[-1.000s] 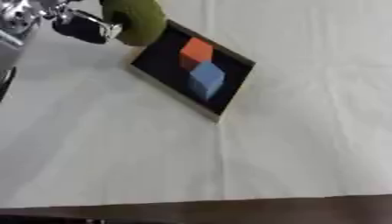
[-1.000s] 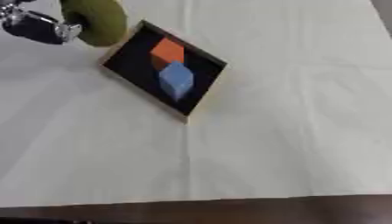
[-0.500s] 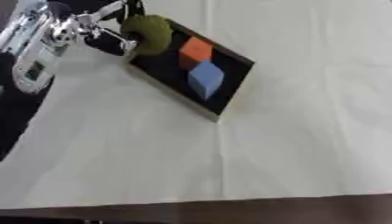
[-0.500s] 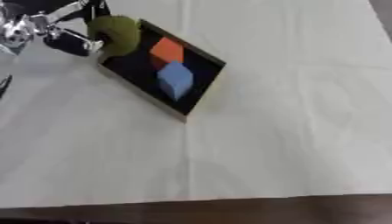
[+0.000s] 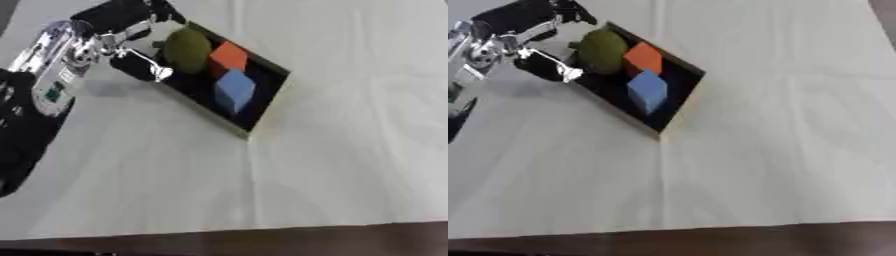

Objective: Pick up objects on the table and place them in the box.

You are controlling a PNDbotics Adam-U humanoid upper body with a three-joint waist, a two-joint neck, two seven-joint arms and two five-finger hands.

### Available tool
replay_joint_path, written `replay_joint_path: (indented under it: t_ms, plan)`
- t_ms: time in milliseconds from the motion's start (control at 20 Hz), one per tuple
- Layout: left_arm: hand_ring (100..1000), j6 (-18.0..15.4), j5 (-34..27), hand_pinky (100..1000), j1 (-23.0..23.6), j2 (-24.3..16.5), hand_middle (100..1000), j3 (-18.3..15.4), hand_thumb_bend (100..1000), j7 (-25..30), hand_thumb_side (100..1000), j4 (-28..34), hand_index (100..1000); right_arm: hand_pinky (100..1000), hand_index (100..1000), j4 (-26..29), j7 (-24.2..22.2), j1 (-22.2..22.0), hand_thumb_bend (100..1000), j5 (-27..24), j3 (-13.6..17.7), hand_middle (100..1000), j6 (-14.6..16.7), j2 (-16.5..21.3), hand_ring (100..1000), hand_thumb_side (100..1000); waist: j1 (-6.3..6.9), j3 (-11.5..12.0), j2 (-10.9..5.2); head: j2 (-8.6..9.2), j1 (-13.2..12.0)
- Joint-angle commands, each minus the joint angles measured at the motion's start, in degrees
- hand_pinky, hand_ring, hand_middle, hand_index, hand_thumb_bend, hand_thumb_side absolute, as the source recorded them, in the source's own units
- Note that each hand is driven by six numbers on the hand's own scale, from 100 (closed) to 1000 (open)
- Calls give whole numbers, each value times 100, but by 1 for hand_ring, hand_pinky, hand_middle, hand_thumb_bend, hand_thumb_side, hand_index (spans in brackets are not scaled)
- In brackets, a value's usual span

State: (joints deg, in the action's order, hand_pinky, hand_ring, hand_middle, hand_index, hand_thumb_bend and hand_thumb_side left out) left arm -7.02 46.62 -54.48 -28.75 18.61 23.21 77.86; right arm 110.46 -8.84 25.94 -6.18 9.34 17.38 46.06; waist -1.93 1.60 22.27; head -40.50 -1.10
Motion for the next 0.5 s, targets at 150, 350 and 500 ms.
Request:
replay_joint_path:
  t_ms: [150,350,500]
  plan:
    - [843,149,-40,824,-65,-221,825,-232,328,-217,527,362,904,981,736,26,-28,50,100,-51,101,565,-5,95,919,470,-14,19,-130,27,23]
    - [769,459,-603,768,20,-376,756,-525,100,-535,361,1289,848,980,736,37,-13,34,100,-52,116,565,-4,98,919,470,-21,55,-138,13,54]
    - [742,902,-1475,749,223,-560,738,-807,100,-1117,392,2479,818,980,736,53,25,33,100,-60,131,565,3,105,918,470,-28,78,-141,21,83]
